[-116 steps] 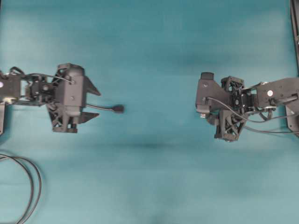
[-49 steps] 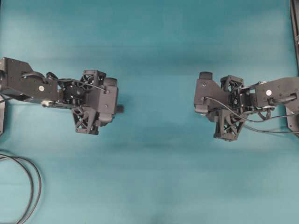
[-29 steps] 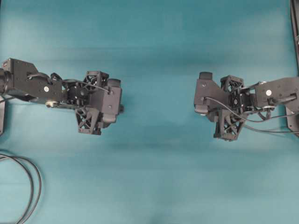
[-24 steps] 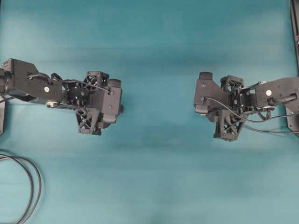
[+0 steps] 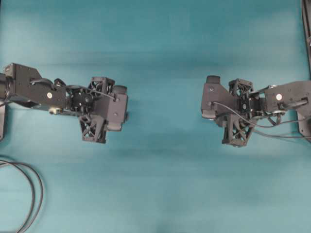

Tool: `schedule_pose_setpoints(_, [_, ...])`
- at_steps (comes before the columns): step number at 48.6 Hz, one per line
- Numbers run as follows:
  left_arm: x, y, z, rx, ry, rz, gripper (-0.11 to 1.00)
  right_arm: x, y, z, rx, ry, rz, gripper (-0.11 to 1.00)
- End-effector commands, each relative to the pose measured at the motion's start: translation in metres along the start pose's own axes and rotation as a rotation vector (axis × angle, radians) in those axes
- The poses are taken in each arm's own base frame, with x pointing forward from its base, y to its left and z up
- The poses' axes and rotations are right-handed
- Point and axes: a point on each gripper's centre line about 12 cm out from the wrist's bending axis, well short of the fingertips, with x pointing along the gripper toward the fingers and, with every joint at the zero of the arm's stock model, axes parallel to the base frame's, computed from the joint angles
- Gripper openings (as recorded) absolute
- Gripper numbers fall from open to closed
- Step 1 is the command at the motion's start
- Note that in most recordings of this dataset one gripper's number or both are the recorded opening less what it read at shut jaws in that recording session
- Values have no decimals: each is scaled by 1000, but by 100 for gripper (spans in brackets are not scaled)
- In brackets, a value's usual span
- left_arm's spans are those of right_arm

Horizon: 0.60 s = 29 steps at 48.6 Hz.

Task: Insert the USB using both arms.
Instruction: 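Close the left gripper on the USB female socket's cable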

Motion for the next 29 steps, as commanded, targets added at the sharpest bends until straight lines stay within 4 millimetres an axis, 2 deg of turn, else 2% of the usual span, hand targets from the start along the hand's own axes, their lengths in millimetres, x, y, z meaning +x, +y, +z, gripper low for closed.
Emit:
schedule_pose_setpoints(1, [4, 1, -2, 1, 7, 1, 23, -2, 11, 8, -24, -24, 19, 22])
schedule_pose_setpoints(11, [9, 0, -6, 0, 18, -2, 23, -4, 14, 16, -29, -45, 25, 22])
schedule_pose_setpoints(21, [6, -1, -9, -21, 82, -19, 23, -8, 16, 17, -36, -54, 29, 20])
schedule_pose_setpoints(29, [-8, 3, 9, -44, 91, -23, 23, -20, 14, 19, -64, -65, 18, 20])
